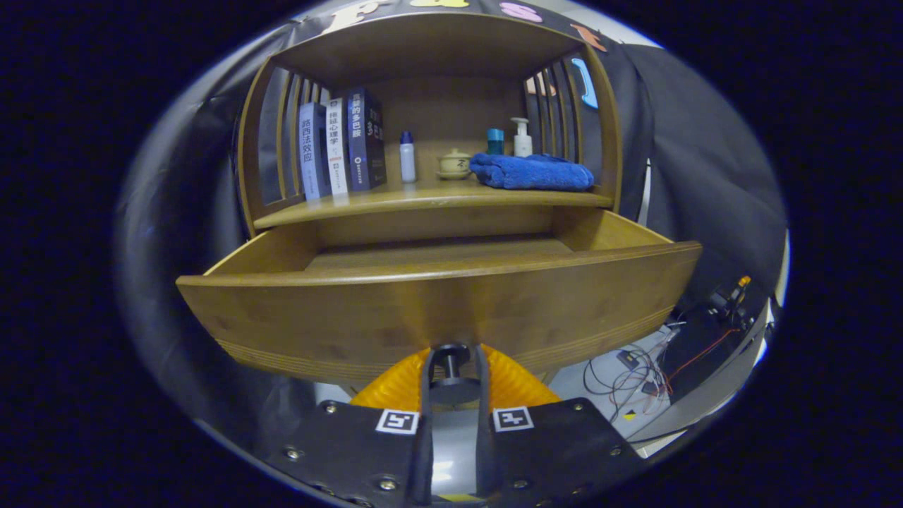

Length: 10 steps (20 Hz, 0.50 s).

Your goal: Pull open the drawer, take out the items inside it, and place them on the countertop above the cabinet.

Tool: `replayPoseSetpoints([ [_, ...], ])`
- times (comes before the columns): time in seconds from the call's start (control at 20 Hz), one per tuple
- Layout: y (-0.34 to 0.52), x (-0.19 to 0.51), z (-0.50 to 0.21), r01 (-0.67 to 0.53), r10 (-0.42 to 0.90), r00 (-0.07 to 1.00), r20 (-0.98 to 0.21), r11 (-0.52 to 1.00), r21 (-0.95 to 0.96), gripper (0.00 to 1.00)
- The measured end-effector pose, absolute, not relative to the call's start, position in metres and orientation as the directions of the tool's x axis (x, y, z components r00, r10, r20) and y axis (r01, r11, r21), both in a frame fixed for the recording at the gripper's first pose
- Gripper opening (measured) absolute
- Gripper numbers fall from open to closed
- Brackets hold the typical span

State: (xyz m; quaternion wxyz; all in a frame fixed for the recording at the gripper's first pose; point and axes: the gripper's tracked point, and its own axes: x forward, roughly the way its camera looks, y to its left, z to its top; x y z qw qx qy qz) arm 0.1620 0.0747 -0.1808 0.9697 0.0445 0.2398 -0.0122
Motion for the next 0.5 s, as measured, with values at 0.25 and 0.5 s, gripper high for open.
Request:
replayPoseSetpoints([
  [0.25, 0.025, 0.132, -0.107, 0.120, -0.082, 0.967, -0.240, 0.982, 0.147, 0.01],
  [0.5, -0.058, 0.087, -0.090, 0.269, -0.250, 0.929, -0.271, 0.963, 0.033, 0.01],
])
